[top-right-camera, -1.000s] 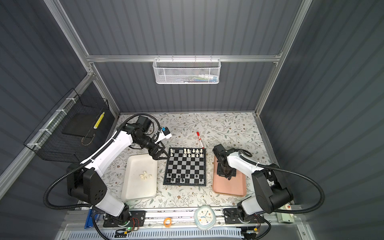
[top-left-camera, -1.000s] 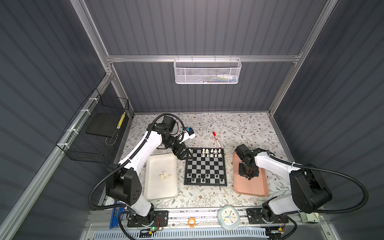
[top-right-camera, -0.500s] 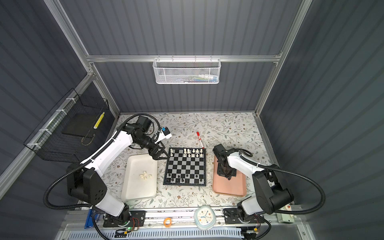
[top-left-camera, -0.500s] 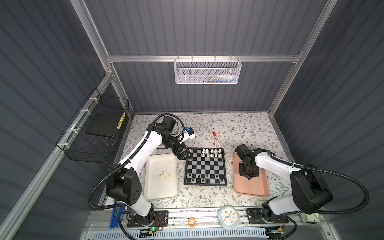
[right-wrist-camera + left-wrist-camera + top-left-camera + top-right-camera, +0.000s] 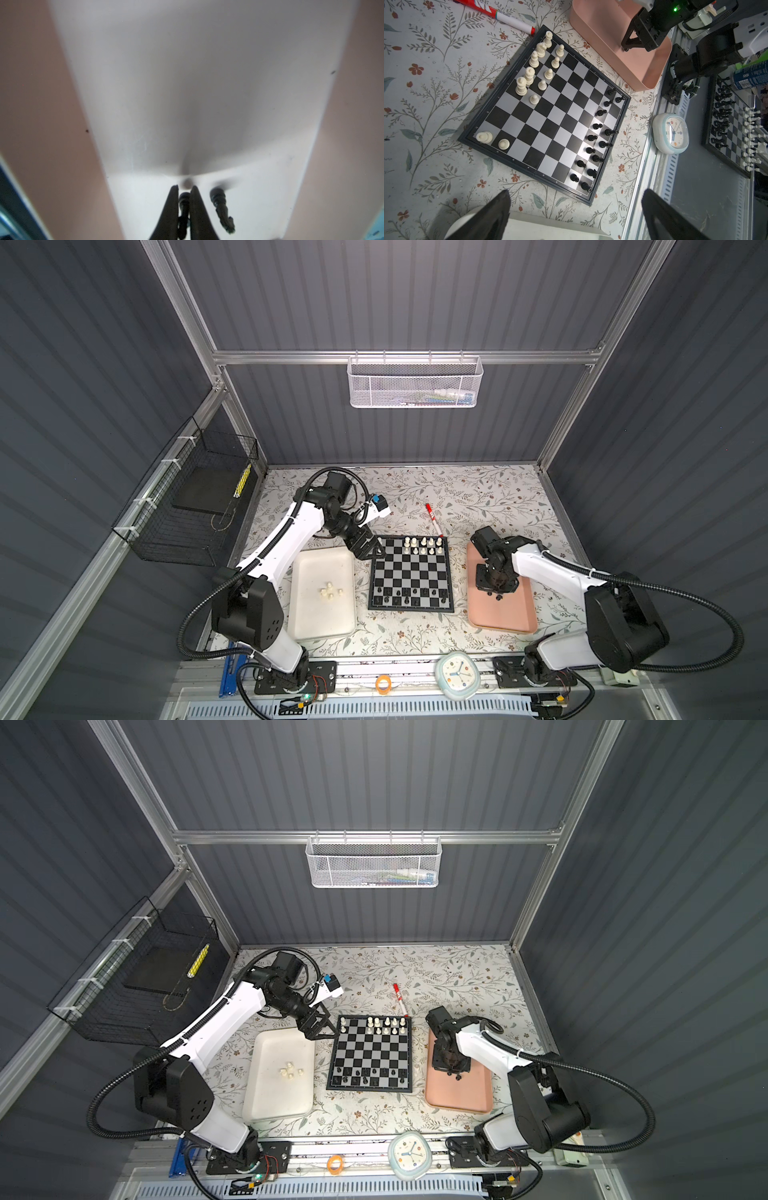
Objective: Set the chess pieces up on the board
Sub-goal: 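Lift the black piece from the pink tray with the right gripper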
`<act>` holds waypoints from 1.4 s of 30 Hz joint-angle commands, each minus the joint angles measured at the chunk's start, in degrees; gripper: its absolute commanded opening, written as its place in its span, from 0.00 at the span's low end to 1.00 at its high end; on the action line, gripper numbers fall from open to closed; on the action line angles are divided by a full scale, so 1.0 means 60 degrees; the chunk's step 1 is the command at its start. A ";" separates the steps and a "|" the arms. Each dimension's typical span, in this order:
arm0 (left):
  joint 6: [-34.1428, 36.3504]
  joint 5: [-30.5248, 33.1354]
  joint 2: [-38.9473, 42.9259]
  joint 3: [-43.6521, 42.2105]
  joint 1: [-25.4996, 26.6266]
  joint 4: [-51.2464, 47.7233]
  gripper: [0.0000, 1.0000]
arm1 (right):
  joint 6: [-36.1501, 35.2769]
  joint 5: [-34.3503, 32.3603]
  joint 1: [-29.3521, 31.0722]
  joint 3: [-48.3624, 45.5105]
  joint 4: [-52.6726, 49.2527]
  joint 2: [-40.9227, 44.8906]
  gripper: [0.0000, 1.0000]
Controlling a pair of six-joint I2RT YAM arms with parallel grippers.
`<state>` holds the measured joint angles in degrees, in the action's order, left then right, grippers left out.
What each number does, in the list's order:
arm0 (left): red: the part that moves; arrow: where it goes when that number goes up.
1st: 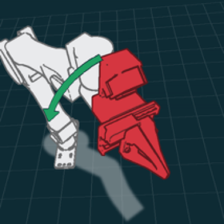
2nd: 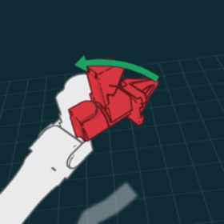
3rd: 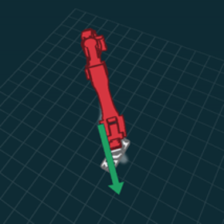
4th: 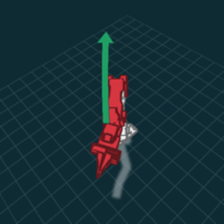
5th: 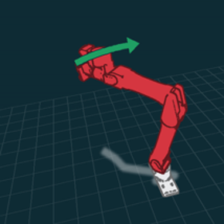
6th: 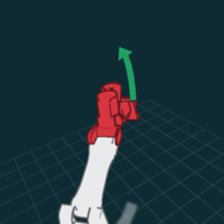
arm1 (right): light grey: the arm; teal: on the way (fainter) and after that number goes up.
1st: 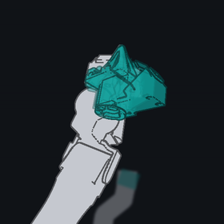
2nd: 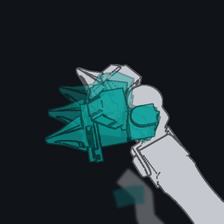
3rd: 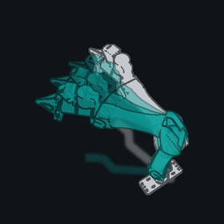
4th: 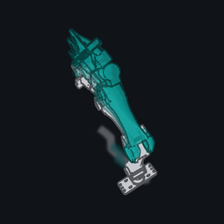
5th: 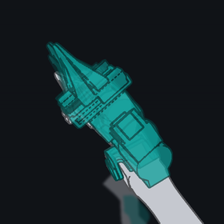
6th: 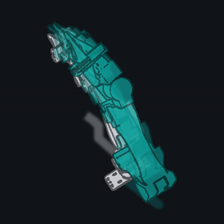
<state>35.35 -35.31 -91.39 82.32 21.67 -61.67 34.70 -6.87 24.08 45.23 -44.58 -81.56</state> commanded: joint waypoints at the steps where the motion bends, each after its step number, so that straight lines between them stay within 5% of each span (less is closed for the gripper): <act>1: -0.0106 0.0110 0.0189 -0.0083 0.0050 -0.0097 1.00 | -0.0040 0.0158 0.0088 0.0181 -0.0062 0.0273 0.11; 42: -0.0289 0.0480 0.0421 -0.0642 0.0050 0.0314 0.99 | -0.0066 0.0043 0.0446 0.0315 -0.0047 0.0329 0.11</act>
<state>34.22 -32.51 -90.76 79.29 21.69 -59.35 34.48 -6.20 26.52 46.30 -43.81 -79.35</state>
